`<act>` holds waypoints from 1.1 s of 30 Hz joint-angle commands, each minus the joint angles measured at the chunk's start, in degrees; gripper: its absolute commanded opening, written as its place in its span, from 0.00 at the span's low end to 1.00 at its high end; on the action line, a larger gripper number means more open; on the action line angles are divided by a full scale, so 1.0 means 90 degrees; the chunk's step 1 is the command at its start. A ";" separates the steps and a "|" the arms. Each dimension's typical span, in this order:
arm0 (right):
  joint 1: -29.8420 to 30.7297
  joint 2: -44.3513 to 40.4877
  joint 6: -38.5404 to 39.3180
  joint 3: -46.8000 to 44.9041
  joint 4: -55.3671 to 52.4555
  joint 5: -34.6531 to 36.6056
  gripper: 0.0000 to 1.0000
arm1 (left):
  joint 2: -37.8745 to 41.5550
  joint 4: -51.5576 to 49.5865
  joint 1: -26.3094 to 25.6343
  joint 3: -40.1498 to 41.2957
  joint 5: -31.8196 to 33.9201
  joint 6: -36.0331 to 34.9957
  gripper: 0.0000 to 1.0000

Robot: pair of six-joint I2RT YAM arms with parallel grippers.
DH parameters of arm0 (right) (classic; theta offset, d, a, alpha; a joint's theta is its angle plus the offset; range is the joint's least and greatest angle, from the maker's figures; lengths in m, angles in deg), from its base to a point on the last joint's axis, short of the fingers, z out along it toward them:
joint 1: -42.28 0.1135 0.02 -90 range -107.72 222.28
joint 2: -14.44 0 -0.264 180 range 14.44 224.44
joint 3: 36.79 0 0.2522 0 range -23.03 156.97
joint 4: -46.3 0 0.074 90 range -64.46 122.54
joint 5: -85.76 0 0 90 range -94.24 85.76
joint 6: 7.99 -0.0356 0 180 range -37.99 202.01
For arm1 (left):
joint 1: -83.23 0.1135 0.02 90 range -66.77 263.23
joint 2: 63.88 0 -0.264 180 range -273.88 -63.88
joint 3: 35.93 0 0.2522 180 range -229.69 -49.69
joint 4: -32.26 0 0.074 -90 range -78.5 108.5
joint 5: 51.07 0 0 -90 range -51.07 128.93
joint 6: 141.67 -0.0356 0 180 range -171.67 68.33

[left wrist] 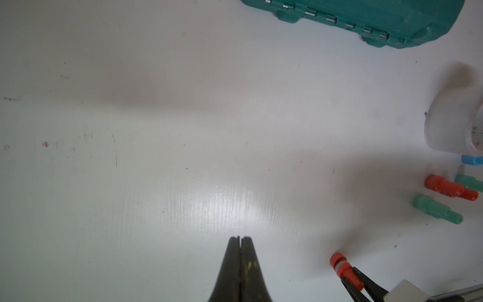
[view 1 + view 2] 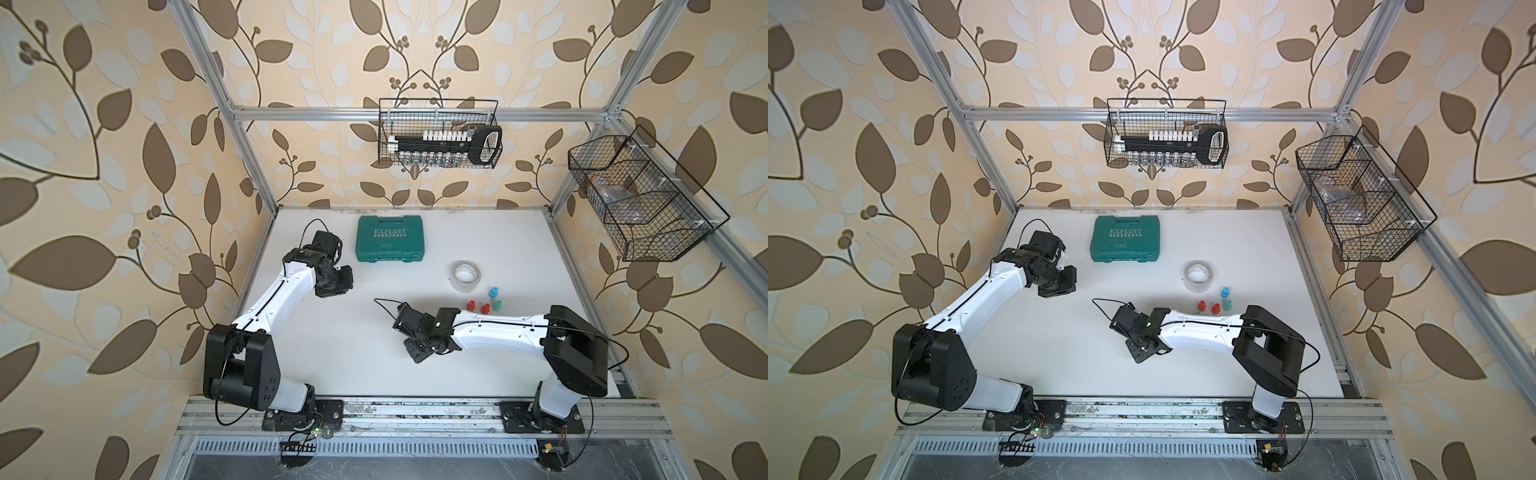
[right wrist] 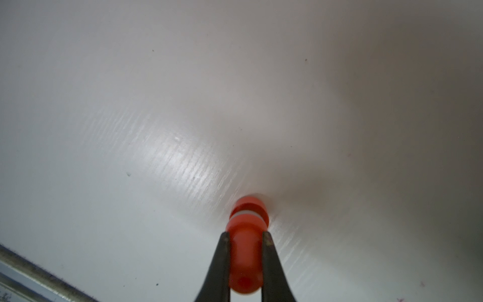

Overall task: Close the stamp cap
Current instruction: Close the cover of the stamp.

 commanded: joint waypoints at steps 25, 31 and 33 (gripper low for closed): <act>0.0044 -0.0078 -0.0058 -0.0126 -0.0082 -0.0037 0.00 | -0.0003 -0.0082 0.0027 -0.0098 -0.0061 -0.0154 0.04; 0.0043 -0.0124 0.0023 -0.0053 -0.0031 0.0199 0.00 | -0.0003 -0.0082 0.0027 -0.0090 -0.0071 -0.0156 0.04; 0.0047 -0.0074 0.0063 0.0015 -0.0018 0.0220 0.00 | -0.0003 -0.0082 0.0025 -0.0088 -0.0059 -0.0150 0.04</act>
